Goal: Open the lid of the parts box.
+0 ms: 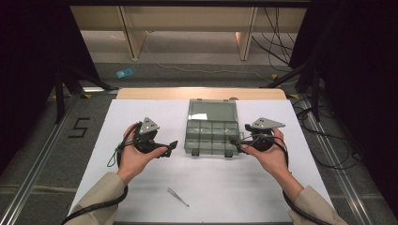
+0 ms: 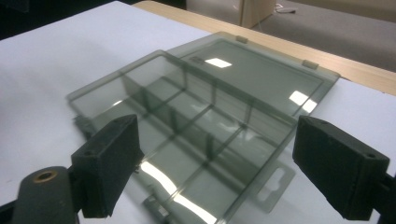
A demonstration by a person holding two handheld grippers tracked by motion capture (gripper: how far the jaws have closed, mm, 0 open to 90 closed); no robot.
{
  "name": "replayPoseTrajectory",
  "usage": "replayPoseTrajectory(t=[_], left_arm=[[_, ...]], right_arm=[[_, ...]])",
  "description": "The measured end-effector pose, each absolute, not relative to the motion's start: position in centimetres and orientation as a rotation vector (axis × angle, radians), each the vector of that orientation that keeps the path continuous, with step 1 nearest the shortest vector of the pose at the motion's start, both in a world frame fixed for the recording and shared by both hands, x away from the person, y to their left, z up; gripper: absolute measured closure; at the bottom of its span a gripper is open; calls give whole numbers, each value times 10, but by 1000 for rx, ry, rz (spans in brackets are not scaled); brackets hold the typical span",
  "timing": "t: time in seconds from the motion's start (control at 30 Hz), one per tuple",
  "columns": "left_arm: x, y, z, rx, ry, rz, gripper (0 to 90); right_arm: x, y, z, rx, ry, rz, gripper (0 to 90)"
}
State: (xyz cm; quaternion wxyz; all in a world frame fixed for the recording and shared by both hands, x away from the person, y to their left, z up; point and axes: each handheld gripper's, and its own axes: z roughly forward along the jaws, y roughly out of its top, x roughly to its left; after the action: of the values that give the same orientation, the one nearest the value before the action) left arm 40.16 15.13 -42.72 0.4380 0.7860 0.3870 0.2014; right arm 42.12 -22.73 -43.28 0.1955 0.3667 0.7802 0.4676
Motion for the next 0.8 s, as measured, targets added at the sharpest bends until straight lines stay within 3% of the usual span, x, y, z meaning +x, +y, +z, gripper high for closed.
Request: replayPoseTrajectory(t=[0.37, 0.8], left_arm=[[375, 160, -434, 1933, 934, 489, 6], [375, 162, -435, 1917, 959, 511, 0]], right_arm=[[382, -222, -429, 947, 2236, 1347, 159], [386, -224, -430, 929, 2211, 1357, 159]])
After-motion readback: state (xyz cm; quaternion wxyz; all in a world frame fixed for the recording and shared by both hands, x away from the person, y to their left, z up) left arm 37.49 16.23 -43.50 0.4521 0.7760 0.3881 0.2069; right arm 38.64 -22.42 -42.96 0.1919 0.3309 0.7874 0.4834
